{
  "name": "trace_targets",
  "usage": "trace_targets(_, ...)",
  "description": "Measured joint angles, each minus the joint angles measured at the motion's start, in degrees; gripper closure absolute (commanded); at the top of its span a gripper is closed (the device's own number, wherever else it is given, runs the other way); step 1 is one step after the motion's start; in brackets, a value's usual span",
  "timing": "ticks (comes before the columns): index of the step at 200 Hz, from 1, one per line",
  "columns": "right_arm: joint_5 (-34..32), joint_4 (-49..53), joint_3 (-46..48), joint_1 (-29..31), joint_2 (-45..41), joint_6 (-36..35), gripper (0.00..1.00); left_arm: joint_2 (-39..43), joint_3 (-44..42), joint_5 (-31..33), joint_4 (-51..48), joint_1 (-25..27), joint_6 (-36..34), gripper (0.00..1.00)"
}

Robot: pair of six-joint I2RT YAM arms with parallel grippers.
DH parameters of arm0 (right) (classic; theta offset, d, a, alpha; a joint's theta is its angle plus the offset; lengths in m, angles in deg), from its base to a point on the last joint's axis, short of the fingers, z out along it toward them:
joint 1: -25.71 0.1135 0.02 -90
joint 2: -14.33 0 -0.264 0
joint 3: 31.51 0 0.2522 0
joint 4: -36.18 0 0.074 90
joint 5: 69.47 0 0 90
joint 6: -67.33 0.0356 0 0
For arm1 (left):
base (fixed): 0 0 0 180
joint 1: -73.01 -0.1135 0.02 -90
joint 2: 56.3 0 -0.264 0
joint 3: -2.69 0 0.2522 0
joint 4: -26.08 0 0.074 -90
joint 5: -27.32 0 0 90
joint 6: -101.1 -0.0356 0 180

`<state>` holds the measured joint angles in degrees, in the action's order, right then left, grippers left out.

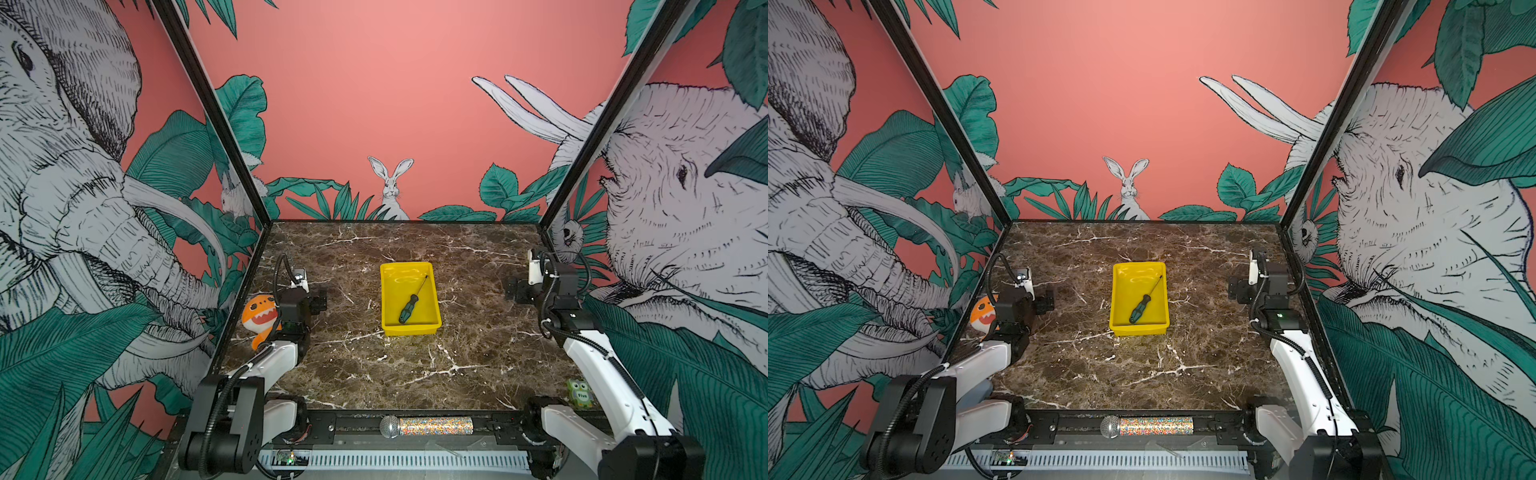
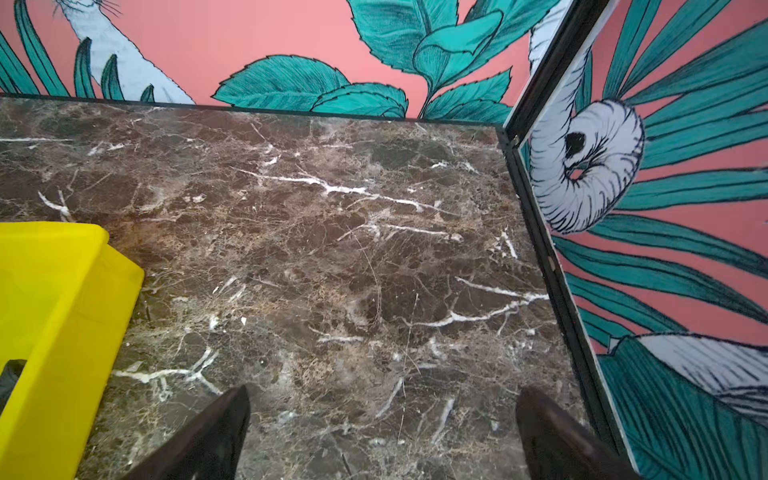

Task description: Put the screwdriver in the bin

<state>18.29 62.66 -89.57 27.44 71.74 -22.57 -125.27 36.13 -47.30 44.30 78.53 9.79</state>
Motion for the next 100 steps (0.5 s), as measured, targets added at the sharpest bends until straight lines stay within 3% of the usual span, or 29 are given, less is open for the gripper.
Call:
trace_targets(41,-2.9,-8.3,5.1,0.0,1.0,-1.7,0.01,-3.9,-5.0,0.7,13.2,-0.8,-1.1,0.0)
trace_targets(100,-2.9,-25.9,13.6,0.0,13.1,-3.6,0.01,-13.5,-5.6,-2.6,24.4,-2.2,-1.6,0.0)
